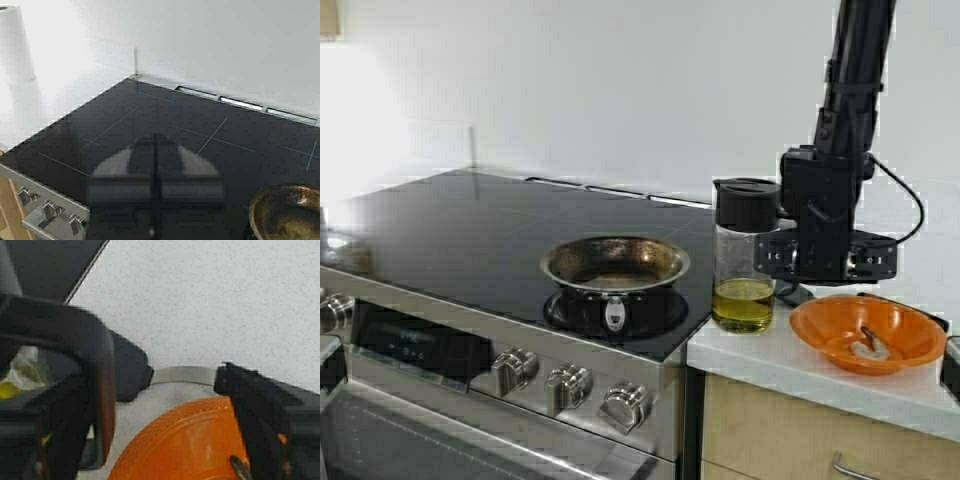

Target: Add oil to the pan and cook the shrimp and serve it

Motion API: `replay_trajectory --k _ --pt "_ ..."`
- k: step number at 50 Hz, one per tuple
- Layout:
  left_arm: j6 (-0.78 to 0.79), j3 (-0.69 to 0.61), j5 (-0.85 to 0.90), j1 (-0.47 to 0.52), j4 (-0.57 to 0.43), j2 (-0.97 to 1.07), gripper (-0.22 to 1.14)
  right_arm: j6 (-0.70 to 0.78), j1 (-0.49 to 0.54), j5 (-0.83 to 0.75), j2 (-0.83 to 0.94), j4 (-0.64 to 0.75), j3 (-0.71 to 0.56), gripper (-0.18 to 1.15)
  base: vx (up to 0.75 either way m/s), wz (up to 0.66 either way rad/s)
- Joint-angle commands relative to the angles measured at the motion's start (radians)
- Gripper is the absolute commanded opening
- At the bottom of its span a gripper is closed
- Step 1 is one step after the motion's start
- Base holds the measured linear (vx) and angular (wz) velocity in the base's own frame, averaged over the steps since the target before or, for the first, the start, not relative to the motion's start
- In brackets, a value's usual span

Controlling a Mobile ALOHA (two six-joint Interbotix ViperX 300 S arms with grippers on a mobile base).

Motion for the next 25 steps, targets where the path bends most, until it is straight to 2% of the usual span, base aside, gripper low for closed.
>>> replay_trajectory --k 1,25 --pt "-0.002 -0.008 -0.005 0.0 -0.002 0.005 0.02 -0.003 0.002 -0.008 -0.017 0.021 -0.008 1.02 0.0 0.0" --pt "0.0 -0.005 -0.003 0.0 -0.002 0.005 0.02 -0.032 0.0 -0.008 0.003 0.052 -0.021 1.02 0.0 0.01"
